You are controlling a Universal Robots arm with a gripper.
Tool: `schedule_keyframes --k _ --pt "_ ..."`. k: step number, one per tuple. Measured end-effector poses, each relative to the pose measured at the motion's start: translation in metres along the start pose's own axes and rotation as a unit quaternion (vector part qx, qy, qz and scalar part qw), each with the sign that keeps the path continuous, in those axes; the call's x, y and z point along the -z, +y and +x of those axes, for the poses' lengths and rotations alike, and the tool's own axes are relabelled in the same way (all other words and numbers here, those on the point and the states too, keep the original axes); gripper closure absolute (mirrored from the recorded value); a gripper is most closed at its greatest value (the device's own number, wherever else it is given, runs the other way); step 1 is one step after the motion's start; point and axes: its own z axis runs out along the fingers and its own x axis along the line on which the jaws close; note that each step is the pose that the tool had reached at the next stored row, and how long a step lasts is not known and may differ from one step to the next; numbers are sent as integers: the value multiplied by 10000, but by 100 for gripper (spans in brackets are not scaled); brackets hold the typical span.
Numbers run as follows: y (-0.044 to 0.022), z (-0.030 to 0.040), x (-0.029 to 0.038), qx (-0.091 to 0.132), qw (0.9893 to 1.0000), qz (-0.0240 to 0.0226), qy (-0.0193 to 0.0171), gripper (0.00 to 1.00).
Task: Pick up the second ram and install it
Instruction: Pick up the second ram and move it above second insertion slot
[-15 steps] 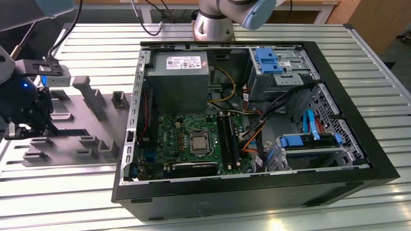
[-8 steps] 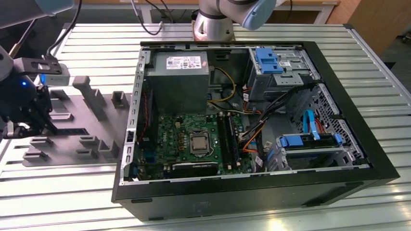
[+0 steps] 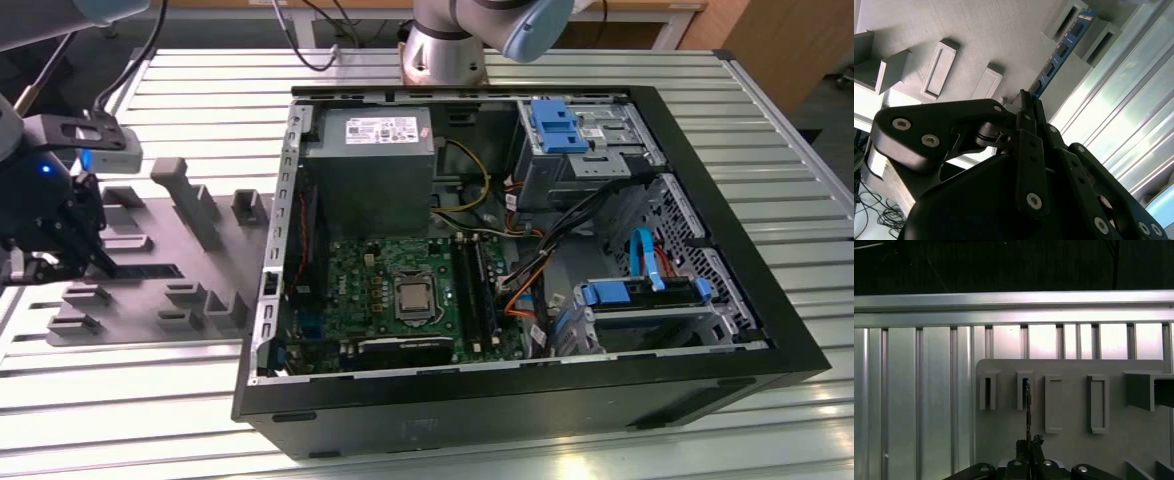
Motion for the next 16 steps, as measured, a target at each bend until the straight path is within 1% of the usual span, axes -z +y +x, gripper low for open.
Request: schedule_keyframes --k 11,16 --pt "0 -1 50 0 10000 0 0 86" --pt "1 -2 57 0 10000 0 0 86"
